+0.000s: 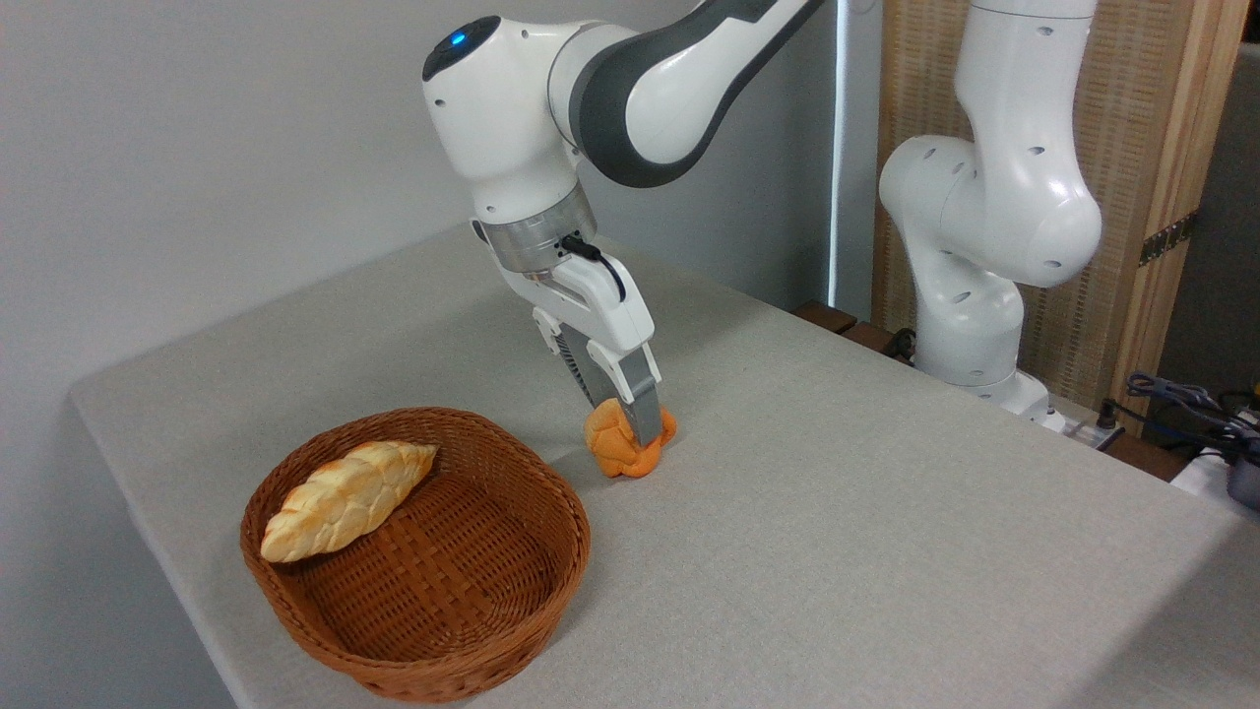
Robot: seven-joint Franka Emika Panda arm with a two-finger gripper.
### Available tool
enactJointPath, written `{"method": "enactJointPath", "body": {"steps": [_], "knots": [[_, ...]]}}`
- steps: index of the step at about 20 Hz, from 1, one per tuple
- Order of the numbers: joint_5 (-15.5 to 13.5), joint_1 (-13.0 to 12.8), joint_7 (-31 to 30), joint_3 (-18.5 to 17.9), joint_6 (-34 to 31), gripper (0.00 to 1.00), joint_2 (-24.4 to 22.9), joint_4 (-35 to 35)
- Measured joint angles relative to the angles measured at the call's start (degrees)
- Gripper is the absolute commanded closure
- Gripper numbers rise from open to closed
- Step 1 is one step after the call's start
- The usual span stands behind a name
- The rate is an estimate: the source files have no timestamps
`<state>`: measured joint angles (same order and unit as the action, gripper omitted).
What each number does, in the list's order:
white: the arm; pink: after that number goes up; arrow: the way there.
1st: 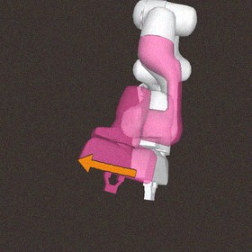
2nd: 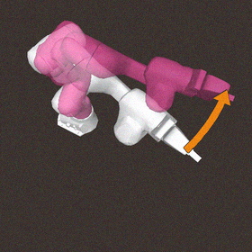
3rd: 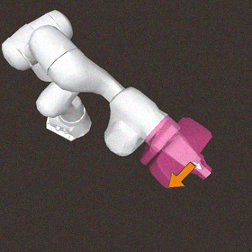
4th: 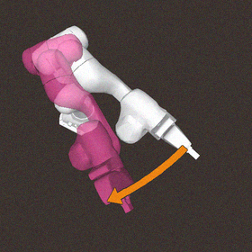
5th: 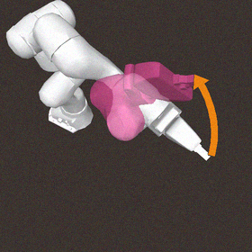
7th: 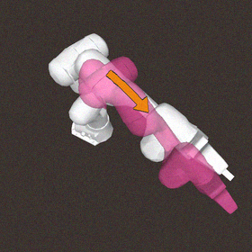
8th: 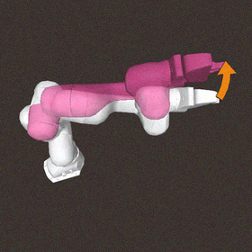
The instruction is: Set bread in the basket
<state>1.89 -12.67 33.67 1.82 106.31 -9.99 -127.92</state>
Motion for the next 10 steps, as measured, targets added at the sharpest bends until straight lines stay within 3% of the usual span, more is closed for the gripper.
{"method": "enactJointPath", "body": {"steps": [10], "knots": [[-0.02, 0.07, 0.0, -0.19, 0.0, 0.64, -1.23, 3.11]]}}
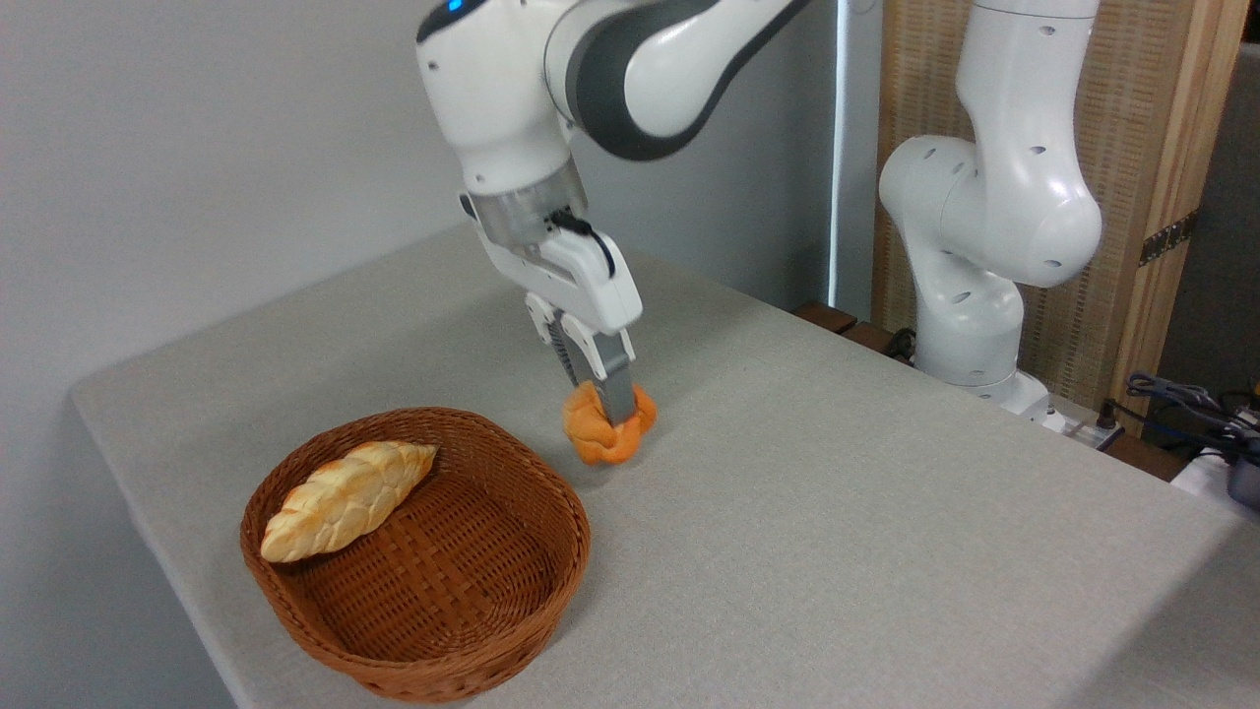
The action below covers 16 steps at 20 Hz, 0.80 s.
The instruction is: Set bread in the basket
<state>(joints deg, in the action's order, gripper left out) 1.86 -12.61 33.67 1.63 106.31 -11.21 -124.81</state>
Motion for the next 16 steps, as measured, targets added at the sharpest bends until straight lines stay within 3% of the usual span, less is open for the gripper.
{"method": "enactJointPath", "body": {"steps": [5, 8, 9, 12, 16], "knots": [[-1.75, 0.16, 0.0, -2.02, 0.19, 0.62, -1.44, 7.84], [-2.95, 0.38, 0.0, -3.78, 5.64, 0.42, -0.92, 9.91], [-2.98, 0.42, 0.0, -3.94, 8.33, 0.22, -0.25, 9.92], [-2.98, 0.42, 0.0, -3.99, 15.77, 0.03, 3.83, 9.87], [-2.98, 0.42, 0.0, -4.01, 20.12, 0.0, 8.95, 9.94]]}}
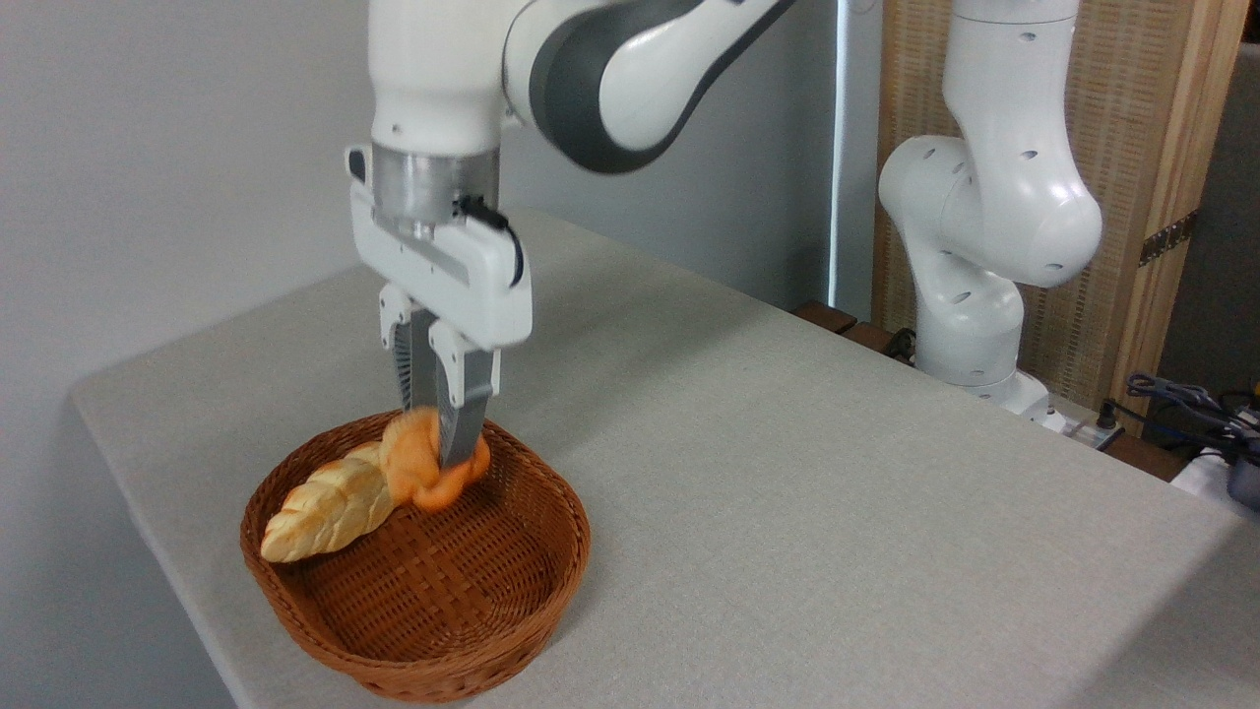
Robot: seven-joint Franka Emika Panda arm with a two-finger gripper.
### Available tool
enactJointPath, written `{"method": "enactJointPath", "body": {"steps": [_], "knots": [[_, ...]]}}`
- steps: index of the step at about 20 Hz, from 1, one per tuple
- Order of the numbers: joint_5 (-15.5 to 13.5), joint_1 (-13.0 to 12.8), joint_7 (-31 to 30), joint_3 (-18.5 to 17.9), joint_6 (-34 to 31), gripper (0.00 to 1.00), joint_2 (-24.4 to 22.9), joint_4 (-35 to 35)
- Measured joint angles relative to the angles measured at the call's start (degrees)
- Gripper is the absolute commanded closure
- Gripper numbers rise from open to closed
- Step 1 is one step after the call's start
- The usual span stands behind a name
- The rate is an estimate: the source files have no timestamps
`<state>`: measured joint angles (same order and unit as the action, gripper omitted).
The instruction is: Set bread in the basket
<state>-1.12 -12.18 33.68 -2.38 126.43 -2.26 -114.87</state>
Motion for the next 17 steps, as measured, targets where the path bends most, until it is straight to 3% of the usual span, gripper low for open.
{"method": "enactJointPath", "body": {"steps": [4, 10, 17], "knots": [[0.0, 0.01, 0.0, -0.03, 2.81, 0.0, 1.88, 0.12], [-0.02, 0.08, -0.3, -0.93, 2.87, 0.0, 0.62, 1.44], [-0.03, 0.13, -0.3, -2.93, -10.74, 0.0, -7.6, 1.58]]}}
